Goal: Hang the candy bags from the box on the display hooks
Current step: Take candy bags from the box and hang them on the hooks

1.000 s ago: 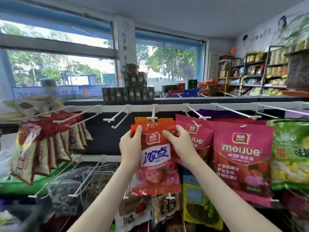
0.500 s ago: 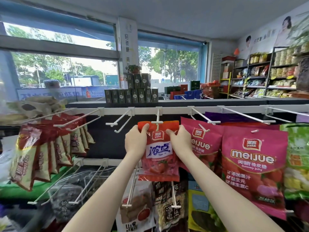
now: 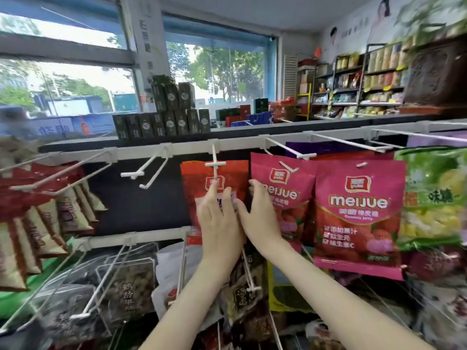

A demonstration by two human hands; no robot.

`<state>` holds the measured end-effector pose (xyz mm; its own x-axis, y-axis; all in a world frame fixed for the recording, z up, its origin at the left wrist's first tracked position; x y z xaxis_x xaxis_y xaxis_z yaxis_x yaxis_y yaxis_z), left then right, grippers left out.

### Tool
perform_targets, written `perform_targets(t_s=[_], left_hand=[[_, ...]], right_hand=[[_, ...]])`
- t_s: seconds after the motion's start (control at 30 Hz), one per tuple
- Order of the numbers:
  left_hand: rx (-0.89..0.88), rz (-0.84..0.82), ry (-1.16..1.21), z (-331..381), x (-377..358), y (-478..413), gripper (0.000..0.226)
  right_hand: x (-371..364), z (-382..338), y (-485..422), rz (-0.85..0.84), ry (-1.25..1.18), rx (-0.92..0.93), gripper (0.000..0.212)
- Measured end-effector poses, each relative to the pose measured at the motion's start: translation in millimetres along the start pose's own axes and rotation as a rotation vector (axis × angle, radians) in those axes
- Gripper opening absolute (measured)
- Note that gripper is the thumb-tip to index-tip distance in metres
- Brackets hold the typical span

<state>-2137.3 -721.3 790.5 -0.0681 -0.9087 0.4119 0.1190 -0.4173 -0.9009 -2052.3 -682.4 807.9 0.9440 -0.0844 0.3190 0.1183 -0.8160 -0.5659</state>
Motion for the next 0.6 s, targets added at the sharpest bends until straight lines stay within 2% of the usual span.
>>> perform_targets(t_s=[0.1,0.23,0.3,0.47,0.6], left_hand=[[-0.139,-0.147,0.189,37,-13,31,0.044],[-0.244,-0.401,0.357,102,-32,70,0.048],[-0.286,-0.469,0.466,145,-34,91,0.048],[-0.397,-0.53,0.705,267,-21,148,0.046],[-0.491,-0.695,0.769,366,-25,206,0.051]], right_hand=[[27,15,39,-0.056,0.089,0.053,0.048],[94,50,81,-0.049,0.2,-0.055,0.046],[134,69,103,-0.036,0.233,-0.125,0.047],[248,110,177,0.124,0.296,-0.277,0.042],[339,160,245,0.203,0.322,-0.42,0.045]])
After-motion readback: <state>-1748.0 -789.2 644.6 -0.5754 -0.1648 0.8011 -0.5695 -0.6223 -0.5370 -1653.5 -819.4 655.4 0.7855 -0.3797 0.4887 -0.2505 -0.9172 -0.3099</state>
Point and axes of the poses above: each hand's wrist, its own y-axis away from the middle knuckle, its own x-axis out of the back of the hand, z = x × y, the point moved 4 cm from there along -y, towards the middle knuckle, and after that the axes turned 6 degrees about -y, right-handed, at the moved point
